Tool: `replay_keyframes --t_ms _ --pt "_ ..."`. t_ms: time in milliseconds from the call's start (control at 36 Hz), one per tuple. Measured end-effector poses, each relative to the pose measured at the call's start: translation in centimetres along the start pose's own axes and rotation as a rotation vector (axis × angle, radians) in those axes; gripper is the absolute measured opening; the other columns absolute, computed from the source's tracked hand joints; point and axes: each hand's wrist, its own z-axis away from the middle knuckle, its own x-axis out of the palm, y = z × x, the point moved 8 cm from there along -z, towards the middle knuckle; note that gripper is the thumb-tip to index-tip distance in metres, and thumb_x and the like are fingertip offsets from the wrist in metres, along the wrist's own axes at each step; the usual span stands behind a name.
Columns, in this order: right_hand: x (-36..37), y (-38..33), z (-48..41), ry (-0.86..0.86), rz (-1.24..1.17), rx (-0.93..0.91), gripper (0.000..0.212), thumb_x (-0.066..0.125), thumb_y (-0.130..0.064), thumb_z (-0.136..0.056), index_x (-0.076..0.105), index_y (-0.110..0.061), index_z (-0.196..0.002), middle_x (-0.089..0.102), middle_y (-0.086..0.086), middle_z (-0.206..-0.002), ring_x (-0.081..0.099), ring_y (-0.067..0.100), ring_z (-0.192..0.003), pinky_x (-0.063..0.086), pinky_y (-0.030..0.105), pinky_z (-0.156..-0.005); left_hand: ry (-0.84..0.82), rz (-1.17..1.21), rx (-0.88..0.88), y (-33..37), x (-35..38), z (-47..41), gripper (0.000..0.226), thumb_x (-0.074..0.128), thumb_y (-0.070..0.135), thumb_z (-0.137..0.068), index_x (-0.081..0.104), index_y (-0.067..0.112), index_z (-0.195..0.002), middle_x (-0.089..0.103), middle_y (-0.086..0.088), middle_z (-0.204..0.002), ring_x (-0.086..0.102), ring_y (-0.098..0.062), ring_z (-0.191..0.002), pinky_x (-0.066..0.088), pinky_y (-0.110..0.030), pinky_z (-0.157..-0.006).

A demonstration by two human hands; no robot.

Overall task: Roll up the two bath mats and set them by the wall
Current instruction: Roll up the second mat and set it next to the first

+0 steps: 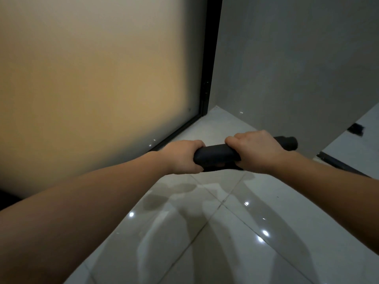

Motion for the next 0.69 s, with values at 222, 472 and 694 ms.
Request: replay_keyframes --t_ms 222,472,694 --pt "3.2 1.7 1.0 -0.588 -0.623 0.232 0.039 0.076 -0.041 -0.058 0.059 -0.034 -0.092 0.066 -0.01 -0.082 0.063 0.008 -0.07 0.047 0.026 -0.059 0.297 -0.238 0.138 0.6 -1.1 1.1 0.028 0.062 0.036 -0.077 0.047 0.034 -0.1 0.061 0.013 -0.089 0.058 -0.012 -0.08 0.035 -0.028 -0.061" --pt "3.7 1.1 1.0 -0.567 -0.865 0.399 0.036 0.083 -0.036 -0.052 0.066 -0.025 -0.082 0.072 -0.003 -0.072 0.069 0.013 -0.062 0.048 0.024 -0.053 0.297 -0.475 0.204 2.9 0.3 0.3 0.081 0.07 0.047 -0.069 0.028 0.022 -0.134 0.042 -0.002 -0.134 0.04 -0.022 -0.122 0.028 -0.047 -0.105" --pt "3.6 0.7 2.3 -0.72 -1.082 0.488 0.033 0.083 -0.02 -0.062 0.069 -0.012 -0.091 0.073 0.012 -0.081 0.069 0.027 -0.07 0.054 0.032 -0.063 0.402 -0.388 0.264 4.9 1.1 0.7 0.064 0.065 0.032 -0.074 0.04 0.015 -0.131 0.054 -0.006 -0.124 0.052 -0.025 -0.11 0.039 -0.041 -0.094"
